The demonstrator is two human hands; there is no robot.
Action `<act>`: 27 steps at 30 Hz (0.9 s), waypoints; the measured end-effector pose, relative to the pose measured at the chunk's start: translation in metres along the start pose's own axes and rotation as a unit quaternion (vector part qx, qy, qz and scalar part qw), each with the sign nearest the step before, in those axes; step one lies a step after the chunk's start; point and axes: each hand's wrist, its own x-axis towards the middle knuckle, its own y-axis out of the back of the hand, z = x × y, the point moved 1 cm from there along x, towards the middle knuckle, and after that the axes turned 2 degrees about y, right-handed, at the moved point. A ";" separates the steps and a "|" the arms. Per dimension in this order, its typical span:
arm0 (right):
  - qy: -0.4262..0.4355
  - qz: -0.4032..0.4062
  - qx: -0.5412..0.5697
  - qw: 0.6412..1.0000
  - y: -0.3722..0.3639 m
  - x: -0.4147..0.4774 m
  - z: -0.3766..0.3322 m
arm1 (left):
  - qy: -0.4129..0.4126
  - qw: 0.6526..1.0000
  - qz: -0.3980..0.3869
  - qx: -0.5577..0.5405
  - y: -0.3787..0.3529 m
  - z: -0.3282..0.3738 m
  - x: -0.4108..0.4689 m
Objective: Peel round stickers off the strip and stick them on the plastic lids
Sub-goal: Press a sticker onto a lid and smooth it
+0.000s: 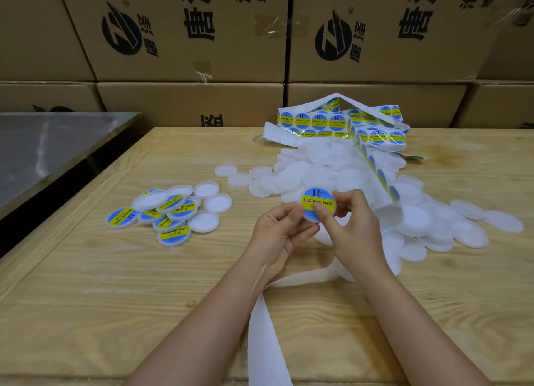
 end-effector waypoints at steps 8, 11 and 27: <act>0.040 0.065 -0.002 0.997 0.004 0.002 0.002 | 0.007 0.999 -0.008 0.031 0.000 0.003 -0.001; 0.018 0.080 -0.011 0.997 0.003 -0.002 0.002 | -0.002 0.999 -0.014 0.052 -0.001 0.004 -0.001; 0.109 0.198 -0.215 0.950 0.013 0.004 -0.003 | -0.168 0.926 0.243 0.237 0.028 0.033 0.011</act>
